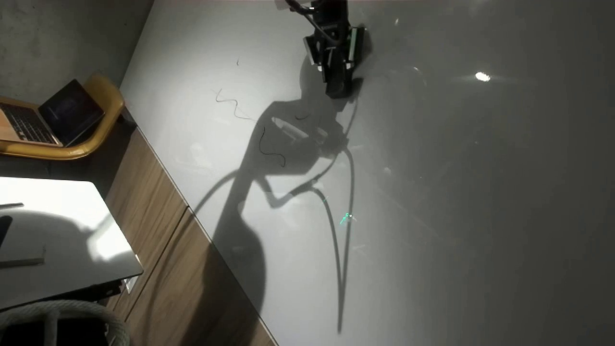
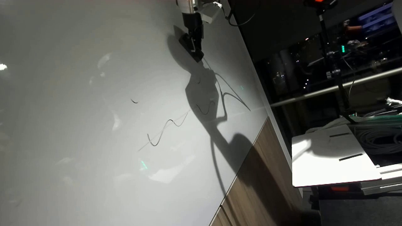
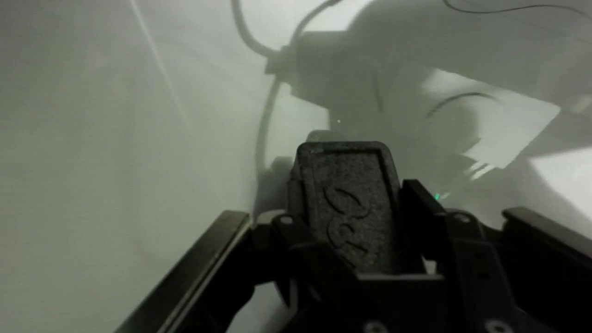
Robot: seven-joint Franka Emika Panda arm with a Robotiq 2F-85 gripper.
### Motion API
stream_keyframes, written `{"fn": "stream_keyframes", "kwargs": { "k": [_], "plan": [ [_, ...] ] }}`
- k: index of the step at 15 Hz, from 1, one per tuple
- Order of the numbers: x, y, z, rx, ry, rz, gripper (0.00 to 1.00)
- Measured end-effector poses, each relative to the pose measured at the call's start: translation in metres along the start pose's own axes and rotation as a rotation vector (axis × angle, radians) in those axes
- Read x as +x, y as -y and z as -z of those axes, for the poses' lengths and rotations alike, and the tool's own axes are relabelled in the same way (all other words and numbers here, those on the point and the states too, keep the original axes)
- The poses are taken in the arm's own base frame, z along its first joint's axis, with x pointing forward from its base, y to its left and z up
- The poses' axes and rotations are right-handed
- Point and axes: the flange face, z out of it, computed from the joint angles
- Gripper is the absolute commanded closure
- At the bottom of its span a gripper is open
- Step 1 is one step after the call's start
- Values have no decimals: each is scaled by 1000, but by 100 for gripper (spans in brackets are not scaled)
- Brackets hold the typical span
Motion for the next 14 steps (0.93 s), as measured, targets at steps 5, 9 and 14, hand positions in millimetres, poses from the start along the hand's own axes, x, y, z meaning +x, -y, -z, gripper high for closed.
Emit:
{"fn": "stream_keyframes", "kwargs": {
  "k": [5,9,14],
  "plan": [
    [-25,-26,-37,5,-3,-30,70],
    [-52,3,-78,50,21,-11,70],
    [-69,19,-110,84,48,-12,70]
  ]
}}
